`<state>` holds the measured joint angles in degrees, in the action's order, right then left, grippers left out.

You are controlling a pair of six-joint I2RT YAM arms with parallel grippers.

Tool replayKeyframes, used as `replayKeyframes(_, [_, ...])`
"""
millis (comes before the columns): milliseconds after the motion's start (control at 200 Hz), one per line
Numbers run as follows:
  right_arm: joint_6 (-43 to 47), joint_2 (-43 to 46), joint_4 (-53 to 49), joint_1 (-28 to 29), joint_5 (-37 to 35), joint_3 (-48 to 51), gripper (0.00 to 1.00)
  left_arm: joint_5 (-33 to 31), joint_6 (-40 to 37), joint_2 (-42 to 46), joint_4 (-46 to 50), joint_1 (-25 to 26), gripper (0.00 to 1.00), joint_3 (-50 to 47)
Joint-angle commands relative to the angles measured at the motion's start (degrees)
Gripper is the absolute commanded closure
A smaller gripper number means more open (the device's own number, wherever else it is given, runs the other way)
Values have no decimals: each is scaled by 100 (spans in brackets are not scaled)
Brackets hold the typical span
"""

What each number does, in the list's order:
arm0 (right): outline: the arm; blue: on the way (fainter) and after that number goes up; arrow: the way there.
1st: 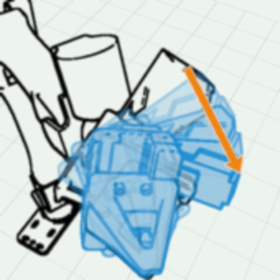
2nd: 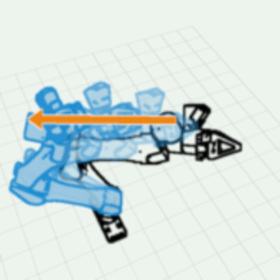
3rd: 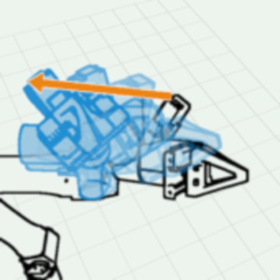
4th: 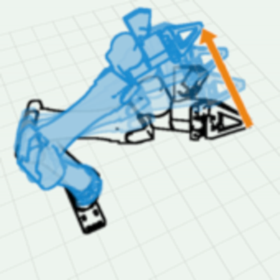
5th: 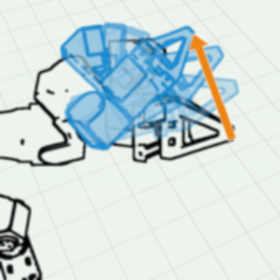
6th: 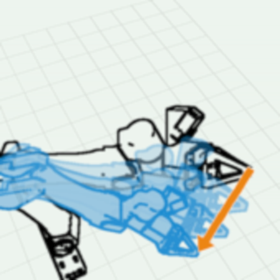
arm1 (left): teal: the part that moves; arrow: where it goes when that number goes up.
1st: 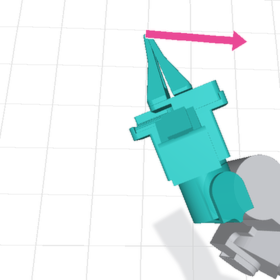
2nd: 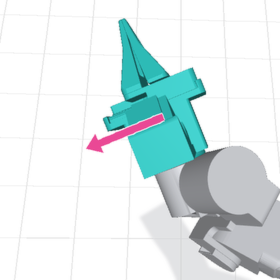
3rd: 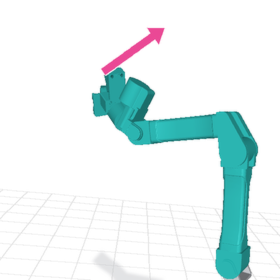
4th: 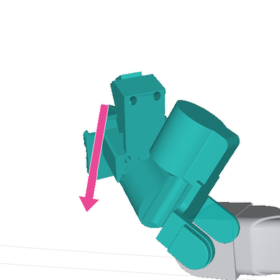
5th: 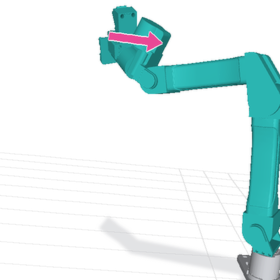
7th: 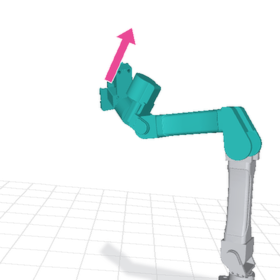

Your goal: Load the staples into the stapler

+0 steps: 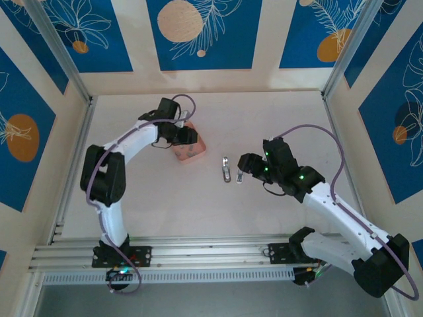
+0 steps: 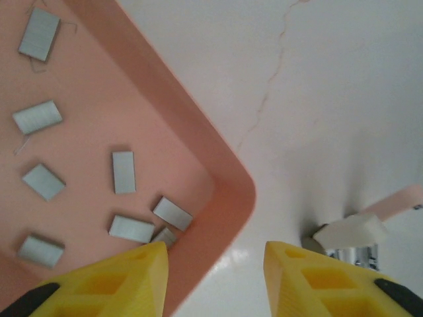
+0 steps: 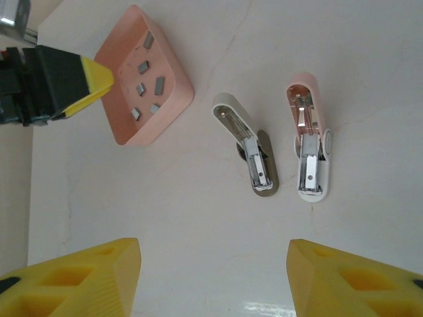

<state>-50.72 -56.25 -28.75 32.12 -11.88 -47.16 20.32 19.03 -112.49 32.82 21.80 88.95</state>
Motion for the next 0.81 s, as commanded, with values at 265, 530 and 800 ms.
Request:
replayKeyframes(265, [445, -45, 113, -883, 593, 220, 40, -66, -800, -420, 1288, -25, 61, 343])
replayKeyframes(530, [649, -56, 197, -1345, 1084, 232, 41, -74, -775, -581, 1211, -6, 60, 378])
replayKeyframes(800, [610, -98, 317, -1428, 1188, 263, 41, 3, -419, -671, 832, 55, 60, 352])
